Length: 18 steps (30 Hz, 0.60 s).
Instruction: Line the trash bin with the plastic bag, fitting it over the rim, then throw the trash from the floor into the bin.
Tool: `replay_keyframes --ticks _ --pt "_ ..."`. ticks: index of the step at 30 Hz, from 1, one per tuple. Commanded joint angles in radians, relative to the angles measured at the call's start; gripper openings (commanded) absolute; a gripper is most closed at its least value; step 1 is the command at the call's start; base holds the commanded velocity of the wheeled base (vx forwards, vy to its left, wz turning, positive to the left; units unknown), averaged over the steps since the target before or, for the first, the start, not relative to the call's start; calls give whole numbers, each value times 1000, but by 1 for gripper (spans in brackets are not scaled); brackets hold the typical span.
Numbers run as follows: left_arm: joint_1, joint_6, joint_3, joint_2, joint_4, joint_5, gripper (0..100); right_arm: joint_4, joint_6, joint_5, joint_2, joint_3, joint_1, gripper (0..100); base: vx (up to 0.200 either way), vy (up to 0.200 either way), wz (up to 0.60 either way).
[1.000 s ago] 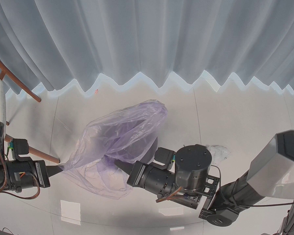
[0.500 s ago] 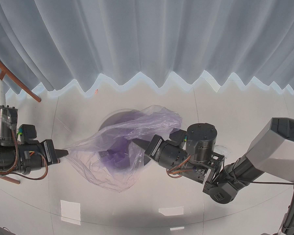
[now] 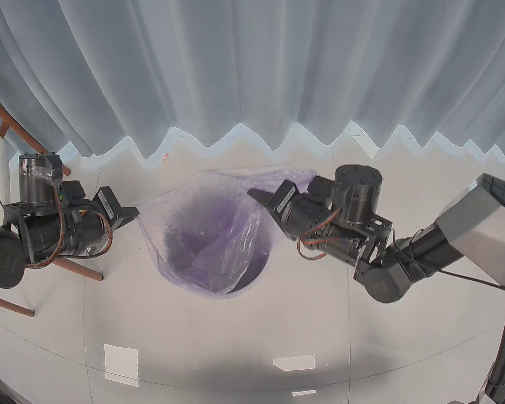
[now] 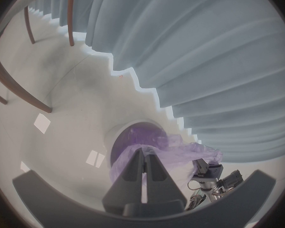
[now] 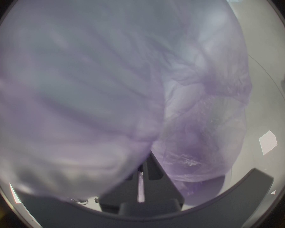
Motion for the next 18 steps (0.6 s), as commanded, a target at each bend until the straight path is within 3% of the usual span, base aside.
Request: replay_keyframes --ticks 1,4,12,16,18 --pt "33 -98 -86 155 -82 2 0 123 1 2 44 -227 -57 0 0 0 0" --pt "60 -97 -88 167 -87 3 0 186 2 1 80 -323 -87 0 0 0 0" --pt "82 -95 -100 211 -105 -4 0 188 4 -6 103 -257 -112 0 0 0 0" --pt "86 -97 -75 221 -192 -50 0 159 4 -6 93 -220 -112 0 0 0 0" --pt "108 -103 -9 202 -297 -109 0 113 1 -6 74 -163 -107 0 0 0 0"
